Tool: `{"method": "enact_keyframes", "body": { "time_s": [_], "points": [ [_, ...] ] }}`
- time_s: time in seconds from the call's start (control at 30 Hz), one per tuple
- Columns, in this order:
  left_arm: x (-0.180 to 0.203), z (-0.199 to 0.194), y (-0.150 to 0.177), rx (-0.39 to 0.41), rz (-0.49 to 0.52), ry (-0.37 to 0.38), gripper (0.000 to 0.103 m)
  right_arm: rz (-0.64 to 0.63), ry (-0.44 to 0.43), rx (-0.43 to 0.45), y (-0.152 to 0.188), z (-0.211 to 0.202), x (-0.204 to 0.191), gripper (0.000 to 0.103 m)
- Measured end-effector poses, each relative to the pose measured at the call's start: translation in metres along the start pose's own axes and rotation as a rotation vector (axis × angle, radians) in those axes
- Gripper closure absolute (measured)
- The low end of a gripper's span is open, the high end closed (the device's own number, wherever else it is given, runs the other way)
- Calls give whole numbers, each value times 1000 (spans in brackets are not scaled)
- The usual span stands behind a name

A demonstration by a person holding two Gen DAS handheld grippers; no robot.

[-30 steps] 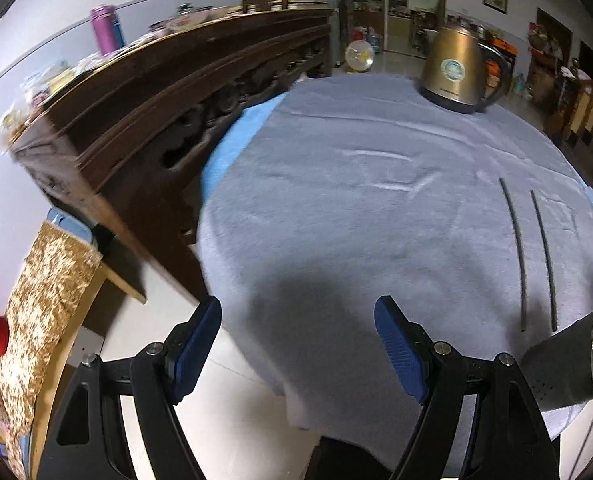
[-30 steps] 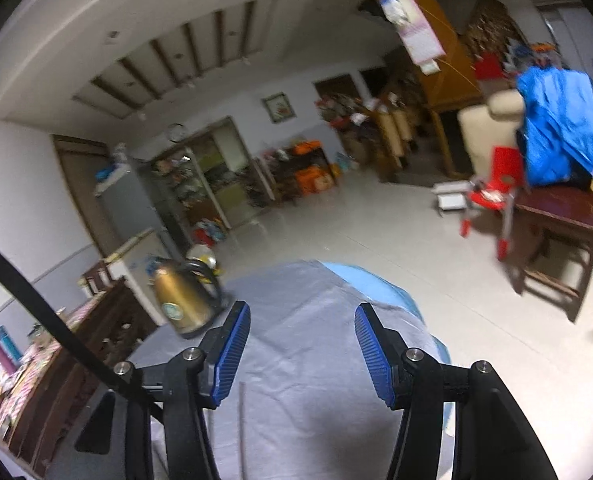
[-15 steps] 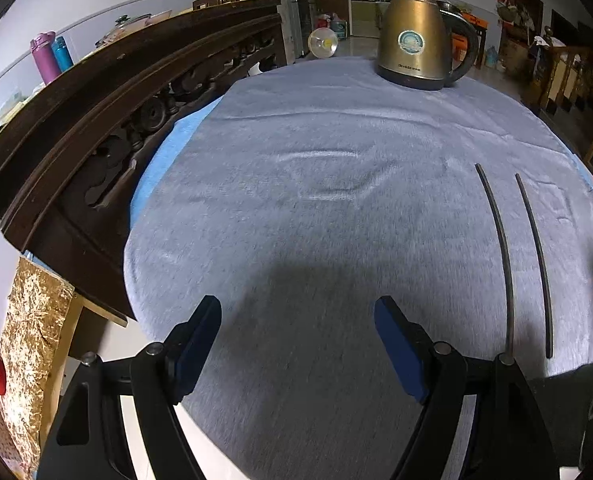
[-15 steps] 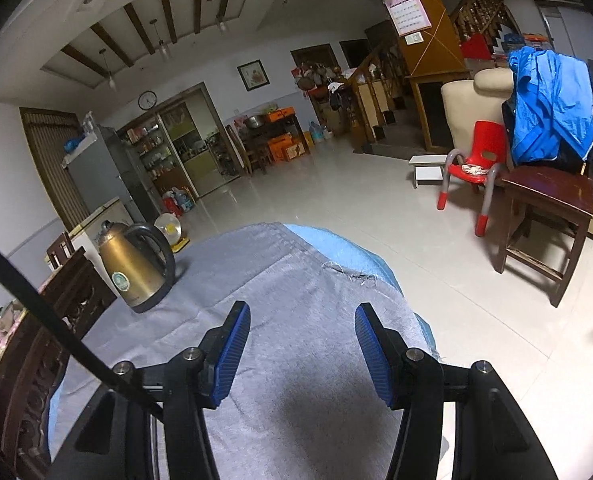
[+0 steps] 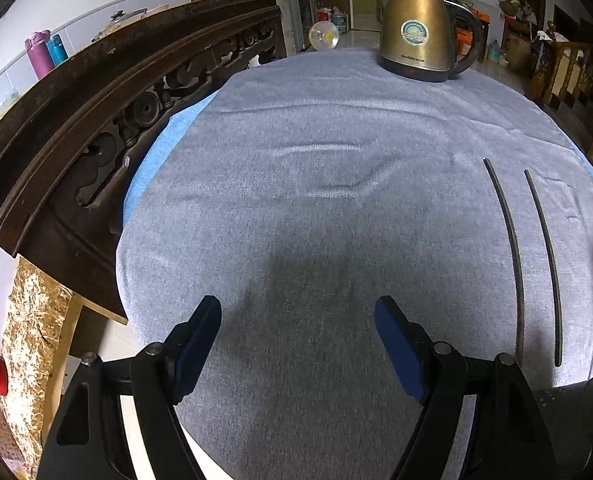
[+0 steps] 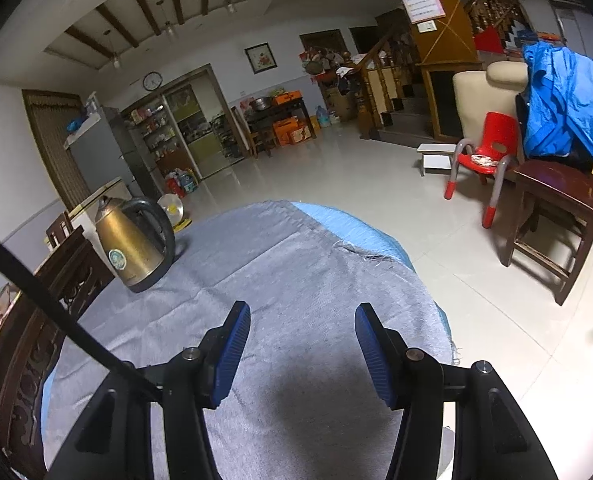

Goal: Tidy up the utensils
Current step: 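Move both tools toward the last two chopsticks on the cloth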

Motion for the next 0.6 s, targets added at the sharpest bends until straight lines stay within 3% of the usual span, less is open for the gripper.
{"method": "enact_keyframes", "body": {
  "time_s": [0.3, 0.5, 0.6],
  "points": [
    [4, 8, -12, 1, 28, -24, 23, -58, -64, -109, 15, 28, -19, 45],
    [6, 21, -38, 21, 71, -41, 23, -134, -184, -291, 38, 64, -54, 45],
    [16, 26, -60, 42, 114, -2, 23, -168, -239, -350, 48, 80, -77, 45]
  ]
}}
Point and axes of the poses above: each gripper's, at about its wrist camera, not at the fingertips, and z roughly the way its jaws point, x to its right, y to its underside, the point moved 6 cm from there along z, roughly the way its jaws point, and after that the axes turned 10 degrees about z, right-handed, at the moved point
